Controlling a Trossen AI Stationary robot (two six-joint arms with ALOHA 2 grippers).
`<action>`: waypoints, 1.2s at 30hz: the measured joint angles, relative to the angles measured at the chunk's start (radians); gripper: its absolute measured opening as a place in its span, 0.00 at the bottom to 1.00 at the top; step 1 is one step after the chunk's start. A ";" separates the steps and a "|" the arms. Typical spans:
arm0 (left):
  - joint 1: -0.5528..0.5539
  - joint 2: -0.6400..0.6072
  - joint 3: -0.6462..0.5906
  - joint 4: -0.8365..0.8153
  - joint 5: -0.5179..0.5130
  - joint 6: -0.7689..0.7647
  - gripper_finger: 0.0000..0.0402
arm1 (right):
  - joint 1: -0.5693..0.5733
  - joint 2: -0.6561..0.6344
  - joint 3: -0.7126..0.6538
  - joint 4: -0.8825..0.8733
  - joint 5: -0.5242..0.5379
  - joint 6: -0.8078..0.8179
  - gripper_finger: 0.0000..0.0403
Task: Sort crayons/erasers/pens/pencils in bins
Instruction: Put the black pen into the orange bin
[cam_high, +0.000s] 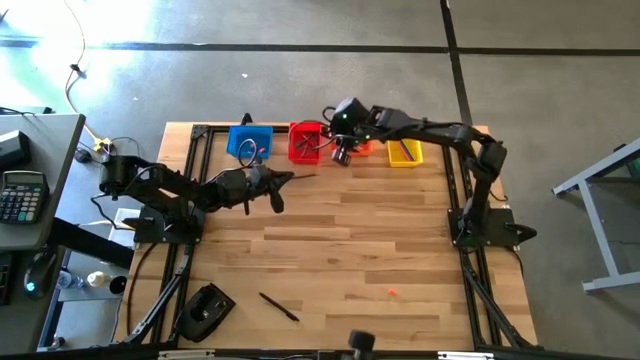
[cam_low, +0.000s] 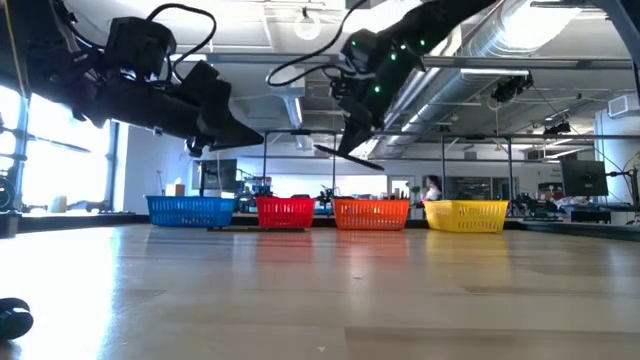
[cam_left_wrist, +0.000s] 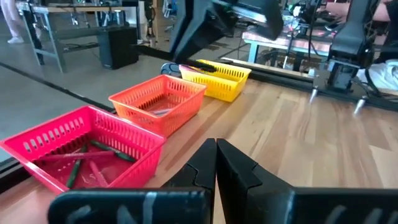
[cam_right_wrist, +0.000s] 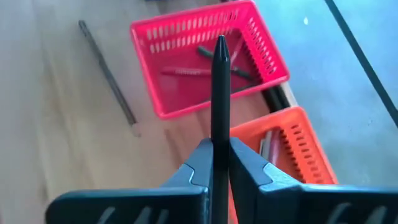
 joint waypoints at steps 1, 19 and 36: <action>0.000 0.000 0.000 0.000 0.001 0.005 0.00 | -0.015 0.000 -0.010 0.024 -0.014 -0.013 0.03; 0.035 0.000 0.000 0.046 0.060 0.044 0.00 | -0.181 0.094 -0.017 0.084 -0.052 -0.113 0.03; 0.011 0.000 -0.001 -0.015 0.095 0.035 0.00 | -0.232 0.180 -0.017 0.098 -0.094 -0.046 0.04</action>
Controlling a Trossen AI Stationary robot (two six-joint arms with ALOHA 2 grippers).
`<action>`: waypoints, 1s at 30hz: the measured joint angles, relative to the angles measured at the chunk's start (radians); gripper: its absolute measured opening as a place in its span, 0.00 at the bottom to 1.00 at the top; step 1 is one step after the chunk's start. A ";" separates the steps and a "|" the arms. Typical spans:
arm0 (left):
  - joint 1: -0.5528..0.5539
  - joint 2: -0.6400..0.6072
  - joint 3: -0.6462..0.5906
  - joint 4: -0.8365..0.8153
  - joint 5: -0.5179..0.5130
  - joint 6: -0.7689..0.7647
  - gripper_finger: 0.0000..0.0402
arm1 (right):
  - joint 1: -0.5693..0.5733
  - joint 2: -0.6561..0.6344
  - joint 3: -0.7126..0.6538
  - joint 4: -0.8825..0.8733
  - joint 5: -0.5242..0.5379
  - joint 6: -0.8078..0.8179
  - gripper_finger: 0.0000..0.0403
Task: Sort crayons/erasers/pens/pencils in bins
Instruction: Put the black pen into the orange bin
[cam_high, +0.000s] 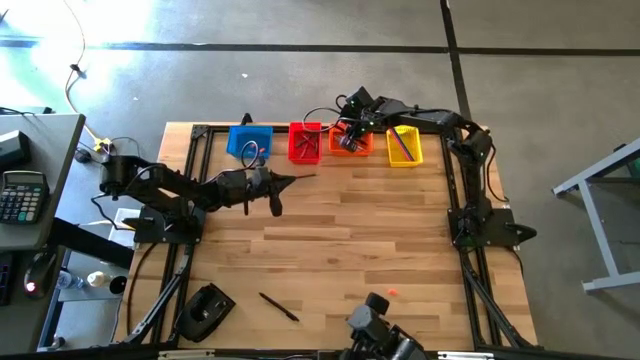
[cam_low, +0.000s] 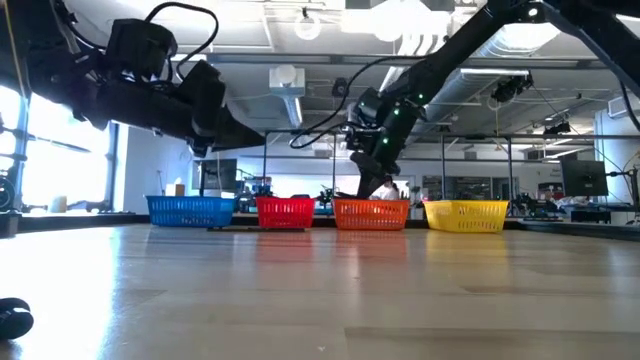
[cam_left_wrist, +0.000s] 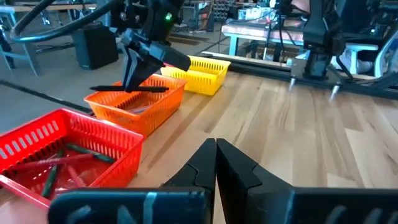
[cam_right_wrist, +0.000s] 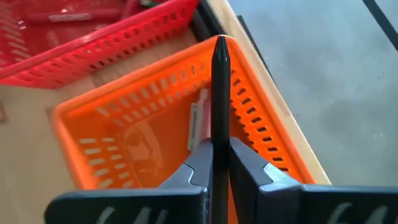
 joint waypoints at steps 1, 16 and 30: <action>0.003 0.000 0.000 0.000 -0.002 0.000 0.00 | -0.003 0.000 0.000 -0.001 0.000 0.011 0.04; 0.072 0.000 0.000 0.000 0.042 -0.010 0.00 | 0.003 -0.005 0.029 -0.014 0.033 0.012 0.29; 0.072 0.000 0.000 -0.050 0.066 0.018 0.00 | 0.052 -0.182 -0.186 0.355 -0.027 0.008 0.03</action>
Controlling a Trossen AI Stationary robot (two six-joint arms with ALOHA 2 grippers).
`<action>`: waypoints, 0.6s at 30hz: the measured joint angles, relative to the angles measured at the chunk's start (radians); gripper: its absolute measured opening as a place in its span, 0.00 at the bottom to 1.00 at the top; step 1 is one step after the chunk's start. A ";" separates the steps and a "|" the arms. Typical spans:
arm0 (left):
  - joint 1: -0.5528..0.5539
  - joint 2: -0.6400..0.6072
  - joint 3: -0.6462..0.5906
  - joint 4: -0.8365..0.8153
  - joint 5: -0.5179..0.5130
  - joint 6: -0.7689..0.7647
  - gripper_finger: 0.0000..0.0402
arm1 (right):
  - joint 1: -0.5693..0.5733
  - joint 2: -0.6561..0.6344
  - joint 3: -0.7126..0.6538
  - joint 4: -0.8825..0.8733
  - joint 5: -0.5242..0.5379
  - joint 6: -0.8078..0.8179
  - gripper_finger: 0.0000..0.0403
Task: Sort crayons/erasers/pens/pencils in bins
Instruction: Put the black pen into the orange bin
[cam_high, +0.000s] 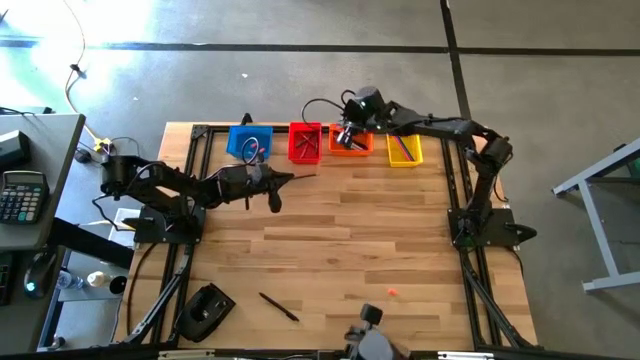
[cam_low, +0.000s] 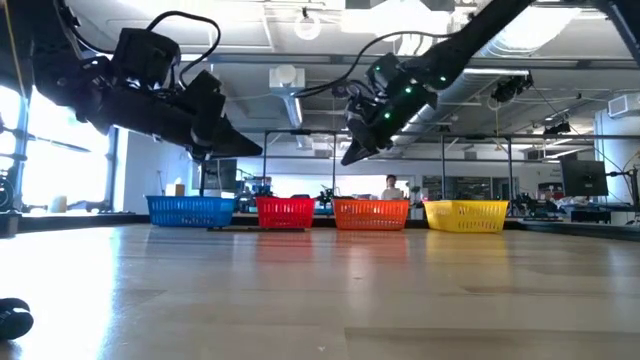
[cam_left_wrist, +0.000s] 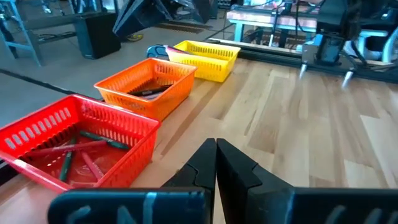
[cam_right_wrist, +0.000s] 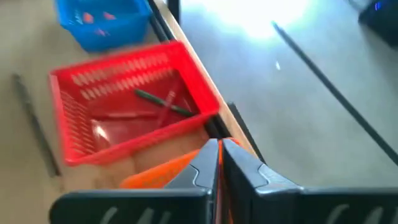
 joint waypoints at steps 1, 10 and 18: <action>0.000 0.000 0.000 0.000 0.012 0.000 0.00 | 0.007 -0.014 -0.038 0.052 -0.010 0.004 0.03; -0.002 0.000 0.000 -0.003 0.093 0.007 0.00 | 0.101 -0.197 -0.402 0.469 -0.046 0.112 0.00; -0.002 0.000 0.008 -0.049 0.145 0.024 0.00 | 0.207 -0.488 -0.692 0.581 0.023 0.149 0.00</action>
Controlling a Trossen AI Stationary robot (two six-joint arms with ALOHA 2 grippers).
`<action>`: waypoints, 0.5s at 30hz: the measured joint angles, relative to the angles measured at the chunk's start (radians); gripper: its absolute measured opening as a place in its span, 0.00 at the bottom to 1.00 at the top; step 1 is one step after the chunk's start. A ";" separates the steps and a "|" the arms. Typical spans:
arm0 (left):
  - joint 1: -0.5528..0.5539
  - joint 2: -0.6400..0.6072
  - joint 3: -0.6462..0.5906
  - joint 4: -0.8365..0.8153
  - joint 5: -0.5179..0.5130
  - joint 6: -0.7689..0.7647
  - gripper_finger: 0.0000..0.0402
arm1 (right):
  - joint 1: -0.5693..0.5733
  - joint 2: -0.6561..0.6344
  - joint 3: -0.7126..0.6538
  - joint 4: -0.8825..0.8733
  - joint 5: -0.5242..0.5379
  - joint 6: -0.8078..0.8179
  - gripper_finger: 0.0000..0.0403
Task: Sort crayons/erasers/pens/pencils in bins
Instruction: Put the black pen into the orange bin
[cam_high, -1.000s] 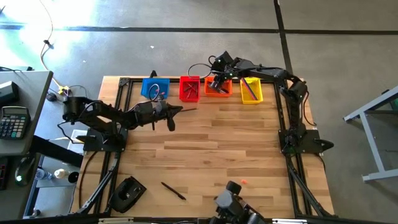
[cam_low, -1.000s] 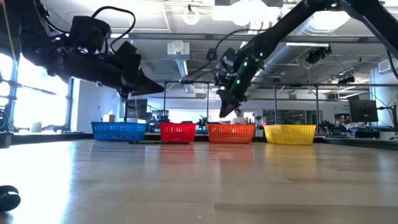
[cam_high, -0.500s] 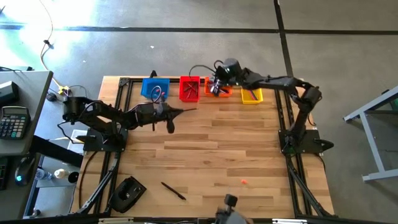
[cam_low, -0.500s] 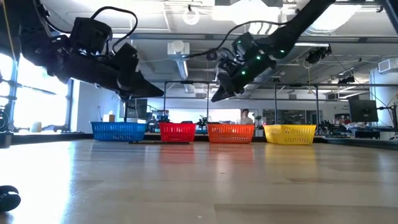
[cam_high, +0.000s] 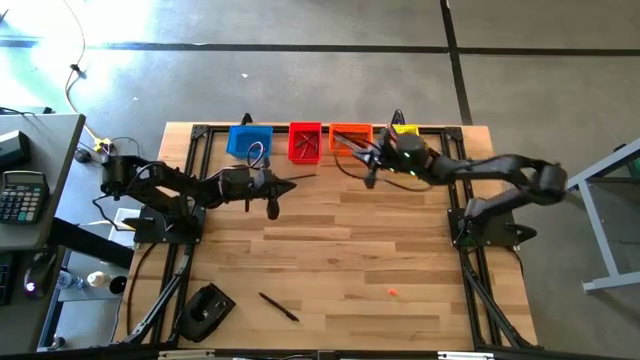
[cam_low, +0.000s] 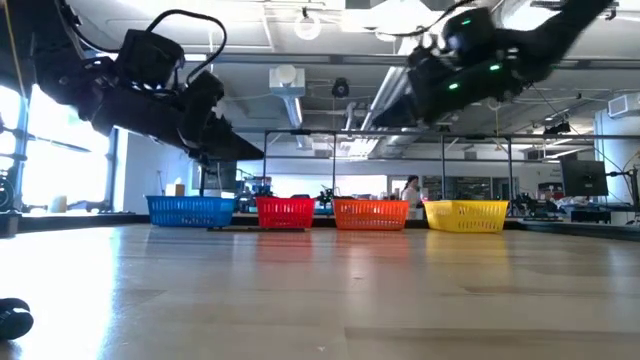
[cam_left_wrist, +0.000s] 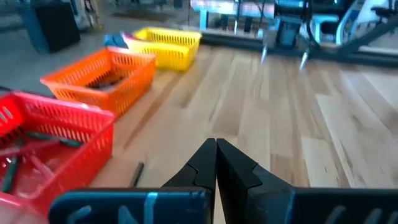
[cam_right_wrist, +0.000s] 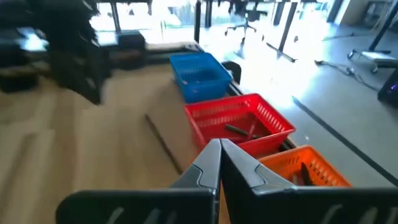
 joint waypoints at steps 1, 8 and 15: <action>-0.002 0.000 0.009 -0.029 0.002 -0.004 0.00 | 0.012 -0.036 -0.036 0.019 0.008 0.013 0.00; -0.073 0.000 0.121 -0.311 0.005 0.002 0.00 | 0.057 -0.218 -0.272 0.233 0.014 0.101 0.00; -0.197 0.000 0.283 -0.748 -0.005 -0.005 0.00 | 0.060 -0.306 -0.399 0.316 0.037 0.100 0.00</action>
